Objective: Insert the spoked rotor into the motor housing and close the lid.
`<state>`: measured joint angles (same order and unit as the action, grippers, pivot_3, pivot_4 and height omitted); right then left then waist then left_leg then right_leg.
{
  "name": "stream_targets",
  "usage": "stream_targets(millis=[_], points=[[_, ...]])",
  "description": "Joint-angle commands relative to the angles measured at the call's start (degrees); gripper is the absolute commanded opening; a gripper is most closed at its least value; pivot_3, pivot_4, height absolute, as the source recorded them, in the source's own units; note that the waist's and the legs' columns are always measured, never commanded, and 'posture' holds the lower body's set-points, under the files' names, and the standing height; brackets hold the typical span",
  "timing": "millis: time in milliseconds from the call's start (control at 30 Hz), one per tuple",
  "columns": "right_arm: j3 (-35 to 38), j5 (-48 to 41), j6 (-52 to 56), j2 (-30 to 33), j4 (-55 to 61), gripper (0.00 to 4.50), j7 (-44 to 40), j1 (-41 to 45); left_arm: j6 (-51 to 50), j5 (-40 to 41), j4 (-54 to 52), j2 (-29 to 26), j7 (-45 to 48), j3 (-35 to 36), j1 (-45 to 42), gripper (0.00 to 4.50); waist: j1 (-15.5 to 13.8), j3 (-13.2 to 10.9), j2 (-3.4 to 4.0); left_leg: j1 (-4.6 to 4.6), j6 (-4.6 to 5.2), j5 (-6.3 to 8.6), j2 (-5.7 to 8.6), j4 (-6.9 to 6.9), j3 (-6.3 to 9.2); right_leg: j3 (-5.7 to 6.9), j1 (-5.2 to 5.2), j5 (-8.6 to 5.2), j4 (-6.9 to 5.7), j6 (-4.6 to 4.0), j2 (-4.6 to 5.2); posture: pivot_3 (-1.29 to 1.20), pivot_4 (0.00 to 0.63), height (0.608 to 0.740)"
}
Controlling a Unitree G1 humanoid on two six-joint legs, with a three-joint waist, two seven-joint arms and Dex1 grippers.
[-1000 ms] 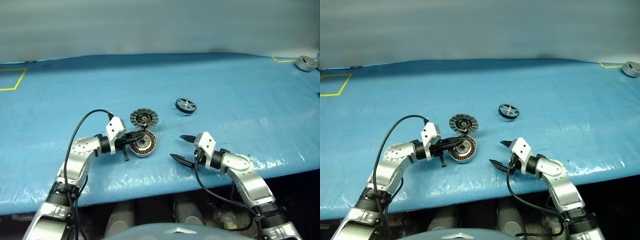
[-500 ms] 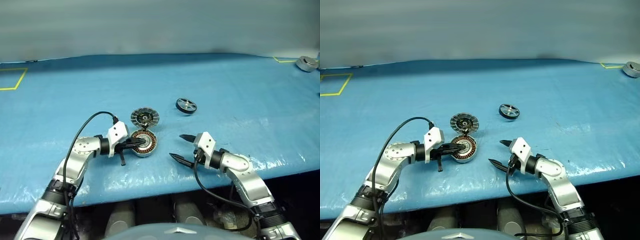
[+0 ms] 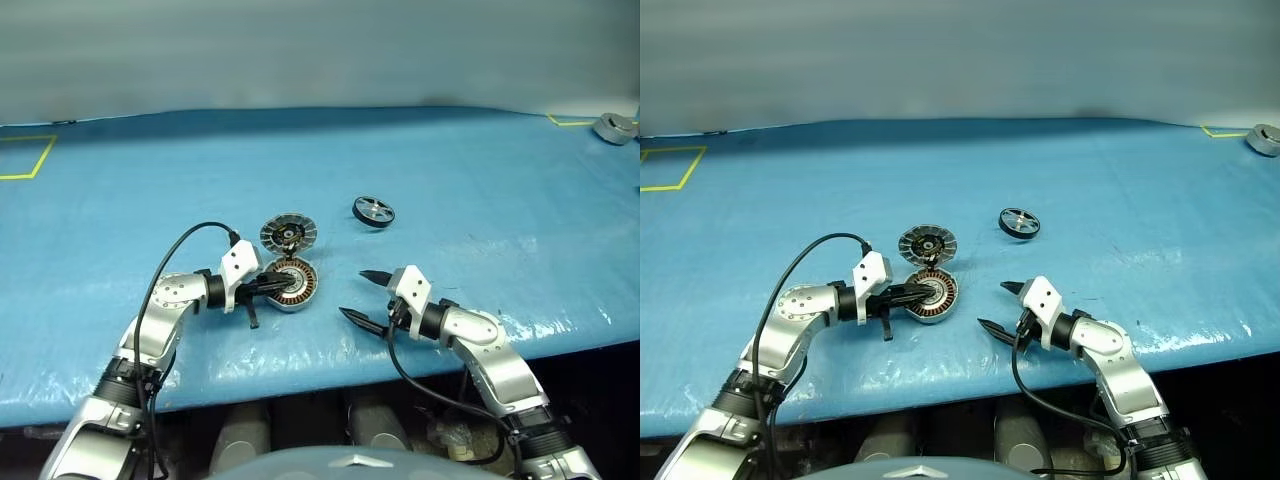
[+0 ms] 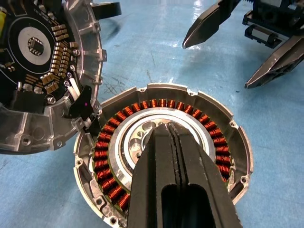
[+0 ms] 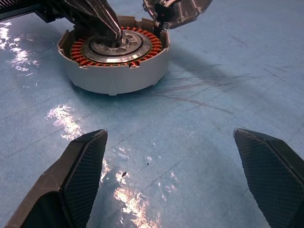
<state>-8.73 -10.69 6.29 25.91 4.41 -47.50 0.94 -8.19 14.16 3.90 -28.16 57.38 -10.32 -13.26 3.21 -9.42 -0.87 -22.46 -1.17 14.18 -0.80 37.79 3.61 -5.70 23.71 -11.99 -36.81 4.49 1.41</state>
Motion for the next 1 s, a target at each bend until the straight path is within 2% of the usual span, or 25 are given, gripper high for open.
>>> stream_targets(millis=[33,433,1000], points=[[0.2,-0.4,-1.3,0.0,0.4,4.5,-0.3,0.2,0.4,0.8,-1.7,0.4,-0.8,1.6,-0.4,0.02,0.0,0.0,0.0,0.0,0.0,0.0,0.0,0.0,0.0,0.0,0.0,0.0,0.0,0.0,0.0,0.0,0.15,0.74],[0.2,-0.3,-1.6,0.0,0.4,4.5,-0.1,0.2,1.6,-4.2,1.6,0.5,-1.7,-0.9,-2.0,0.02,0.0,0.0,0.0,0.01,0.0,0.0,0.01,0.02,0.0,0.0,-0.02,0.0,0.0,0.01,0.0,0.0,0.15,0.74],[0.2,-1.3,-1.7,-0.4,0.9,4.5,-0.6,0.3,0.4,-4.9,1.5,0.0,-0.7,-1.5,-1.0,0.02,-0.3,0.0,0.0,0.02,0.0,0.0,0.01,0.04,0.0,0.0,-0.05,0.01,0.0,0.01,0.0,0.0,0.15,0.74]])
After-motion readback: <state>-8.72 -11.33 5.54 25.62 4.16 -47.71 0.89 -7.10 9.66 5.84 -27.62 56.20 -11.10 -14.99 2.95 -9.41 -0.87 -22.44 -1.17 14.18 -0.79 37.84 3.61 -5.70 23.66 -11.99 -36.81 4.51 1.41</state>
